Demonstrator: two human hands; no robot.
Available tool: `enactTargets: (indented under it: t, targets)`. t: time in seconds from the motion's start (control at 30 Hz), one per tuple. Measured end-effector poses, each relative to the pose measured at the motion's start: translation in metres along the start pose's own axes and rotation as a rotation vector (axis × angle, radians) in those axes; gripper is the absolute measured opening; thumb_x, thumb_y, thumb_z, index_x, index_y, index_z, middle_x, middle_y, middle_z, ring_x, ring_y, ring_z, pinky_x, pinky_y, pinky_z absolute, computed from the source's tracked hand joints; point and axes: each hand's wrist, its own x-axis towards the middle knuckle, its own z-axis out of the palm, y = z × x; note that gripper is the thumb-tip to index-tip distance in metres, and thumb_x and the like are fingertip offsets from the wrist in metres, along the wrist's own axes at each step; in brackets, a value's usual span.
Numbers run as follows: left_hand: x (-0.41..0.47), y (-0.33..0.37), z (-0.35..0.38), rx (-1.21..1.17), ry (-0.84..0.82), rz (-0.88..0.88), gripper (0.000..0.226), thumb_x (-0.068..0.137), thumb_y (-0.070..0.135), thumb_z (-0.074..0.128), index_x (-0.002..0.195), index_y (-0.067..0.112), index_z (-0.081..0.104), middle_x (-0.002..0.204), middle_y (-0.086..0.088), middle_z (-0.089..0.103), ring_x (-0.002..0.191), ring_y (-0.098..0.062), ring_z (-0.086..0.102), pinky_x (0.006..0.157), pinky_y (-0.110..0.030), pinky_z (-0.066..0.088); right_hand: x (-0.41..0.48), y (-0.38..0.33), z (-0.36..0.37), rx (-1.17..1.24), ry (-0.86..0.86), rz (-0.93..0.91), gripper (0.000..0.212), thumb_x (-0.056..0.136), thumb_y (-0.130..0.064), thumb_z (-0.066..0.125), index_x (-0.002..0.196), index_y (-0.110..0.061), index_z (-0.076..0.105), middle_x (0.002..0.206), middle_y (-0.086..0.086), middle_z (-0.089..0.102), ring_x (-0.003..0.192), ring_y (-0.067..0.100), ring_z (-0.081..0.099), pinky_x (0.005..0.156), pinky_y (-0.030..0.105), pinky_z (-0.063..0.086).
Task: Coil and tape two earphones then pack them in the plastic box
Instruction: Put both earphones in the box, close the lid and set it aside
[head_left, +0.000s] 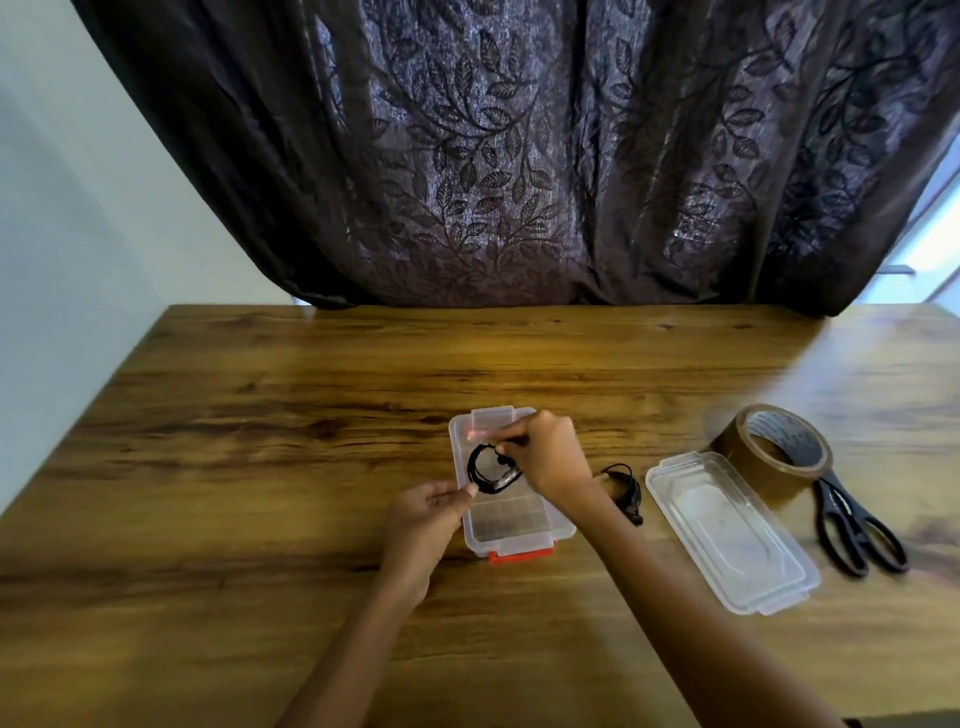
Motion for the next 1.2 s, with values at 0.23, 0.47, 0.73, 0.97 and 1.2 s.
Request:
enactTargets:
  t: [0.23, 0.47, 0.73, 0.97, 1.2]
  targets:
    - [0.0, -0.002, 0.001, 0.035, 0.011, 0.014, 0.037, 0.083, 0.028, 0.066, 0.115, 0.011, 0.059, 0.096, 0.002, 0.062, 0.093, -0.013, 0.059, 0.073, -0.023, 0.048, 0.001, -0.011, 0.014, -0.424, -0.065, -0.063, 0.018, 0.087, 0.005, 0.049, 0.099, -0.001, 0.062, 0.1, 0.015, 0.065, 0.087, 0.026, 0.065, 0.07, 0.029, 0.054]
    - [-0.003, -0.002, 0.003, 0.056, 0.012, 0.016, 0.033, 0.085, 0.031, 0.063, 0.112, 0.013, 0.06, 0.1, 0.002, 0.062, 0.093, -0.014, 0.059, 0.063, -0.018, 0.043, -0.008, -0.019, 0.009, -0.514, -0.147, -0.126, 0.024, 0.09, 0.0, 0.049, 0.112, -0.002, 0.058, 0.125, 0.018, 0.053, 0.104, 0.027, 0.059, 0.081, 0.032, 0.053]
    - [-0.003, -0.004, 0.001, 0.019, 0.008, 0.018, 0.025, 0.083, 0.032, 0.065, 0.1, 0.014, 0.062, 0.09, 0.005, 0.064, 0.087, -0.011, 0.059, 0.066, -0.022, 0.047, -0.018, 0.008, -0.016, -0.098, 0.27, -0.098, 0.017, 0.09, -0.006, 0.053, 0.099, -0.004, 0.068, 0.107, 0.011, 0.063, 0.091, 0.024, 0.061, 0.068, 0.022, 0.047]
    - [-0.004, -0.009, 0.002, 0.049, 0.036, 0.065, 0.023, 0.083, 0.032, 0.065, 0.089, 0.01, 0.064, 0.09, -0.005, 0.069, 0.088, -0.018, 0.065, 0.079, -0.035, 0.055, -0.053, 0.067, -0.041, -0.156, 0.278, 0.273, 0.028, 0.088, -0.02, 0.059, 0.113, -0.006, 0.063, 0.117, 0.014, 0.061, 0.114, 0.028, 0.048, 0.082, 0.034, 0.044]
    - [-0.005, -0.01, 0.004, 0.064, 0.062, 0.081, 0.025, 0.084, 0.033, 0.064, 0.085, 0.008, 0.062, 0.087, -0.008, 0.069, 0.086, -0.022, 0.064, 0.08, -0.04, 0.053, -0.069, 0.074, -0.037, -0.222, 0.24, 0.286, 0.025, 0.09, -0.012, 0.055, 0.114, -0.014, 0.064, 0.104, 0.014, 0.066, 0.103, 0.029, 0.055, 0.069, 0.031, 0.044]
